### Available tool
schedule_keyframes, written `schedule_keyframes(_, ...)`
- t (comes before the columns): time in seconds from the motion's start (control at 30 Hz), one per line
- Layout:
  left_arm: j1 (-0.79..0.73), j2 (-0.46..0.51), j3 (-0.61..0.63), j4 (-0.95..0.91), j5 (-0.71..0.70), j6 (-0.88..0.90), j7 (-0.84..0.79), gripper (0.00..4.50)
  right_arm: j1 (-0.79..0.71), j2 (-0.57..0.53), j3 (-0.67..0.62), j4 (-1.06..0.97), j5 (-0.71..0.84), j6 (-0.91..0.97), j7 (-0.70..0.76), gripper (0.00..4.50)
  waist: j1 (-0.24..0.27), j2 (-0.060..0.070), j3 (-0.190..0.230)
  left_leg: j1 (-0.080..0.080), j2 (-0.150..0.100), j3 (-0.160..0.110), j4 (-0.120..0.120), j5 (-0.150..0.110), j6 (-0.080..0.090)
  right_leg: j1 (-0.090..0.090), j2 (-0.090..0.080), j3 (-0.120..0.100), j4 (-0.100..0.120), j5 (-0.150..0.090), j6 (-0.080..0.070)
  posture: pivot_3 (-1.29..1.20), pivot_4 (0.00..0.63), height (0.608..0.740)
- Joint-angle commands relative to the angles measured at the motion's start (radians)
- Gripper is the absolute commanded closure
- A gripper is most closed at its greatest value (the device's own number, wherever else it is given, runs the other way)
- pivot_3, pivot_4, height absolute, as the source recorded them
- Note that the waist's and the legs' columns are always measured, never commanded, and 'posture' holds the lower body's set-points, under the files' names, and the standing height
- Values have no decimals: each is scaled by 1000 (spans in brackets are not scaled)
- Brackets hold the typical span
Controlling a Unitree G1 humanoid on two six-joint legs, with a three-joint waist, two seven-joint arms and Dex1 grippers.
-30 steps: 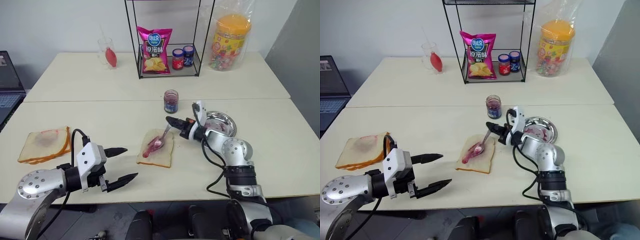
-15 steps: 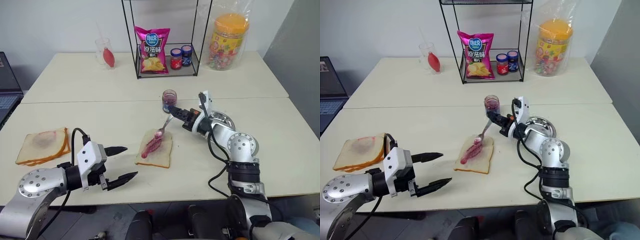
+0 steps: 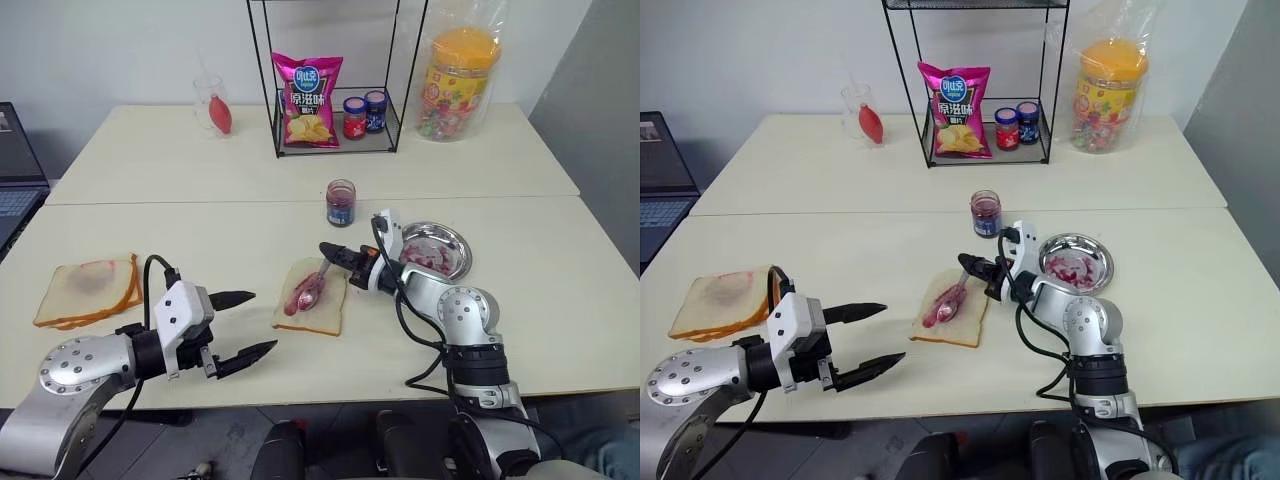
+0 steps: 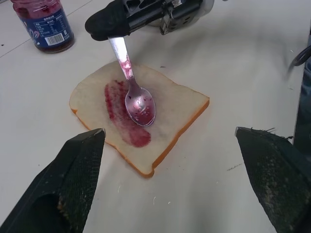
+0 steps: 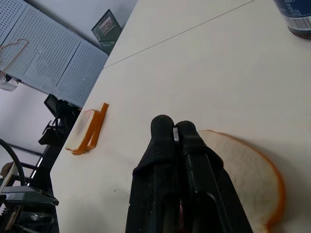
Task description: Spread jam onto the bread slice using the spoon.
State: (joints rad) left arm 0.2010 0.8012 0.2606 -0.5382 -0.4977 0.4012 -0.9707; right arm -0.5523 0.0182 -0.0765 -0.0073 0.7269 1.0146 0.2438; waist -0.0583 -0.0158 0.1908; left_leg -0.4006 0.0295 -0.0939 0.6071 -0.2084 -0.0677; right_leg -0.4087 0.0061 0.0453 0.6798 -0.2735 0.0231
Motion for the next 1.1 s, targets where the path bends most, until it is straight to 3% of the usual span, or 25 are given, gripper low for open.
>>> schedule_keyframes(0.03, -15, -1, -4, -11, -2, -18, 5, 0, 4, -42, -17, -51, -6, -12, 14, 4488, 1, 0, 0, 0, 0, 0, 0, 0, 0, 0, 0, 0, 0, 0, 0, 0, 150, 740)
schedule_keyframes(0.37, -28, -6, -16, -4, -1, -20, 7, 0, -57, -112, -125, -25, 25, -2, 1, 4488, 1, 0, 0, 0, 0, 0, 0, 0, 0, 0, 0, 0, 0, 0, 0, 0, 150, 740)
schedule_keyframes(0.63, -48, -5, 0, -1, -12, -5, 23, 0, -116, -53, -211, -102, 154, 60, -74, 4488, 0, 0, 0, 0, 0, 0, 0, 0, 0, 0, 0, 0, 0, 0, 0, 0, 150, 740)
schedule_keyframes(0.87, -257, 36, -27, -11, -103, 116, 32, 0, -128, -49, -247, -162, 235, 72, -131, 4488, 3, 0, 0, -1, 0, 0, 1, 0, 0, 0, 0, 0, 0, 0, 1, 0, 150, 740)
schedule_keyframes(1.1, -649, 2, -272, 16, -58, 248, 71, 0, -104, -211, -406, -236, 322, 65, -208, 4488, 17, 0, 1, -2, -1, 0, 1, 0, 0, 0, 0, -1, -1, 1, 2, 0, 150, 740)
